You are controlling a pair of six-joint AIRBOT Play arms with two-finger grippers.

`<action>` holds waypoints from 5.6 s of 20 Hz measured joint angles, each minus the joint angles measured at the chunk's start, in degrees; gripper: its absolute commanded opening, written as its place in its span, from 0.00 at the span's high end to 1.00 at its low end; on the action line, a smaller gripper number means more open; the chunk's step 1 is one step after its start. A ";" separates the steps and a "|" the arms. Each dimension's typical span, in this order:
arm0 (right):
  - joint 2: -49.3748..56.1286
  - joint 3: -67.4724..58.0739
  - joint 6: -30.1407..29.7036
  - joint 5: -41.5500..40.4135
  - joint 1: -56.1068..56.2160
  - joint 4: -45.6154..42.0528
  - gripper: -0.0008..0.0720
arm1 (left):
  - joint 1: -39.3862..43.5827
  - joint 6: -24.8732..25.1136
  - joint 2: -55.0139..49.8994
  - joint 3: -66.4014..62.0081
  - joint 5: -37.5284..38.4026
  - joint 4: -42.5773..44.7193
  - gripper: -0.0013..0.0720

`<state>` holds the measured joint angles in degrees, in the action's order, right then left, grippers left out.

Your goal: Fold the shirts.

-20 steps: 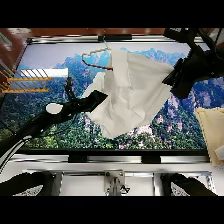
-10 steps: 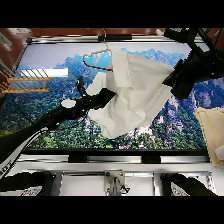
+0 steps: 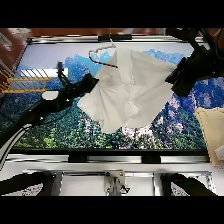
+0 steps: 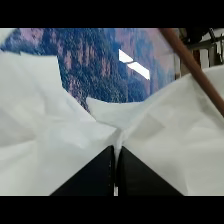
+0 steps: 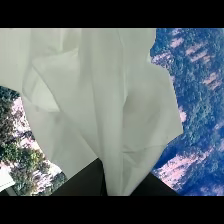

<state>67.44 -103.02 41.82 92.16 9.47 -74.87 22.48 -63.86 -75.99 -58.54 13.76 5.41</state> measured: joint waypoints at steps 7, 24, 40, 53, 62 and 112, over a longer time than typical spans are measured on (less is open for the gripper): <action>0.00 0.02 0.50 -5.92 0.02 10.95 0.89 | -10.91 -3.13 3.65 0.76 3.93 2.14 0.92; 0.02 0.04 -0.33 -2.60 0.09 14.80 0.89 | -18.97 -3.37 0.79 -7.23 6.34 2.12 0.92; 1.36 0.04 -0.46 -0.13 0.72 9.77 0.89 | -22.80 10.54 1.16 -12.46 13.22 5.77 0.92; 4.79 0.09 6.08 -10.36 3.76 11.04 0.89 | -12.39 18.64 3.06 -26.82 24.92 5.70 0.92; 3.93 0.11 17.16 -18.71 3.85 11.63 0.89 | -12.11 14.64 7.41 -29.09 29.03 16.94 0.33; -6.12 -9.05 81.24 -35.67 -47.82 -77.02 0.89 | -15.76 12.96 12.04 -29.20 48.92 20.79 0.15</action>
<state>61.32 -112.07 123.07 56.49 -38.35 -151.89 6.72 -50.89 -63.94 -87.74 62.67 26.20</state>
